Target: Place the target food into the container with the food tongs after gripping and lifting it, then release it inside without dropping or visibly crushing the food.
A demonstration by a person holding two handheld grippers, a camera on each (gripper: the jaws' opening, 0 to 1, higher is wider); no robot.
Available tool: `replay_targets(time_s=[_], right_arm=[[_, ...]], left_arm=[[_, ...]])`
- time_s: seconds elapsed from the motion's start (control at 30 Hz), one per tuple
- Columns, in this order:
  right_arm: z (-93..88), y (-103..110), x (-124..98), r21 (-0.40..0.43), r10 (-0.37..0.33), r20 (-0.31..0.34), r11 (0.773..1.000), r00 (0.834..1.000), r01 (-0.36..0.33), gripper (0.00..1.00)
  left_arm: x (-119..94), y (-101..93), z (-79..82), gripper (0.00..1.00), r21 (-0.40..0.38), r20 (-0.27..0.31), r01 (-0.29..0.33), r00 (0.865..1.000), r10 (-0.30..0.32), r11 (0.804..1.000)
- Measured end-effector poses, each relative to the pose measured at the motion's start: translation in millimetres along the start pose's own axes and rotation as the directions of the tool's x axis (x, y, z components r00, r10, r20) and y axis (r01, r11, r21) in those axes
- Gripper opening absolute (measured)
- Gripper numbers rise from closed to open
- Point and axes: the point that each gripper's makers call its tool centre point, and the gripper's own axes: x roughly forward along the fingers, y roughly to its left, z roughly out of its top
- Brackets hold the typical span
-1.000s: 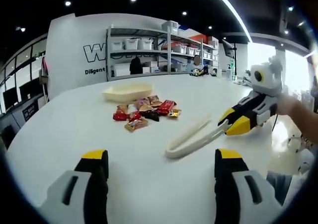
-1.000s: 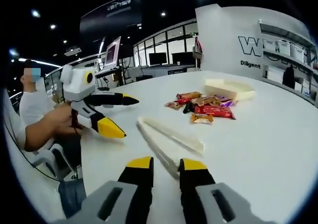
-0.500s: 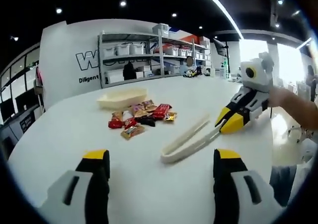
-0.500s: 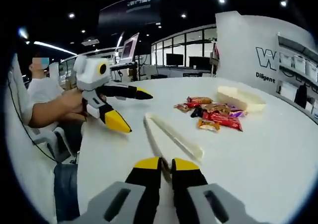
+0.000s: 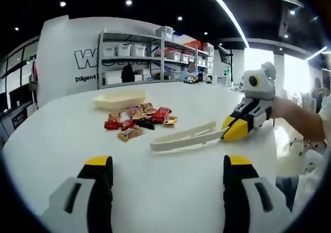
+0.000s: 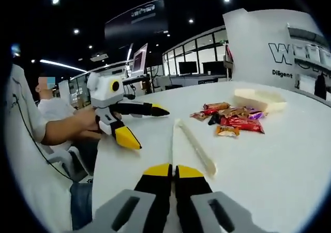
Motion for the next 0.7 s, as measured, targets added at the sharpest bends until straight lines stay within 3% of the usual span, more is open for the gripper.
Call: replay_targets(time_s=[0.13, 0.33, 0.7], right_arm=[[3.1, 2, -1, 0.047, 0.003, 0.012, 0.999, 1.0, -0.004, 0.0], [9.5, 7, -4, 0.044, 0.004, 0.035, 0.999, 0.999, -0.006, 0.0], [29.0, 16, -12, 0.113, 0.03, 0.119, 0.993, 0.992, -0.044, 0.0]], left_arm=[[1, -0.9, -0.4, 0.88, -0.016, 0.0, 0.013, 1.0, -0.013, 1.0], [2, -7.3, -0.5, 0.87, -0.029, 0.0, 0.053, 0.999, -0.053, 0.998], [6, -22.4, -4.3, 0.87, -0.005, -0.062, 0.122, 0.991, -0.122, 0.993]])
